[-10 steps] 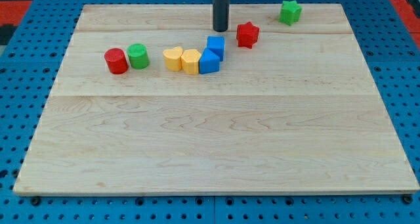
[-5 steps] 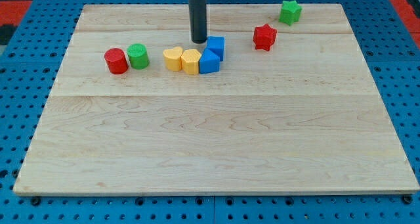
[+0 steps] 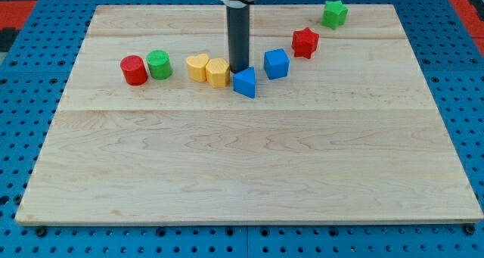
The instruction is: Separate the blue cube from blue triangle
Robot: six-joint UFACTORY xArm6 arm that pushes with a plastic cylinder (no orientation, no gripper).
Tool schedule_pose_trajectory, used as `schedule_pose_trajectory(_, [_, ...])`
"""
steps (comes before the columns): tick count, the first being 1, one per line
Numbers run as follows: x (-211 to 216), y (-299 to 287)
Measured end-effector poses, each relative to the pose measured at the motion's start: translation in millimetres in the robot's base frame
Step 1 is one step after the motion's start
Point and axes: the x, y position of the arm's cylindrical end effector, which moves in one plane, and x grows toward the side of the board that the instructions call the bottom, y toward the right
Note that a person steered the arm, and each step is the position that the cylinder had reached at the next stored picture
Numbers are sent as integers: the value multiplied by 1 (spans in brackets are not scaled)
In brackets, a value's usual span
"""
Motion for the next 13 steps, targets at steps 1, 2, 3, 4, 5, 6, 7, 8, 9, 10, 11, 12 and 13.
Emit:
schedule_pose_trajectory(1, [11, 7])
schedule_pose_trajectory(2, [22, -15])
schedule_pose_trajectory(3, [22, 0])
schedule_pose_trajectory(4, [22, 50])
schedule_pose_trajectory(5, [26, 78])
schedule_pose_trajectory(6, [41, 71])
schedule_pose_trajectory(7, [41, 32])
schedule_pose_trajectory(8, [39, 52])
schedule_pose_trajectory(9, [-6, 42])
schedule_pose_trajectory(10, [-20, -1])
schedule_pose_trajectory(11, [-29, -32])
schedule_pose_trajectory(12, [-67, -57])
schedule_pose_trajectory(13, [-86, 2])
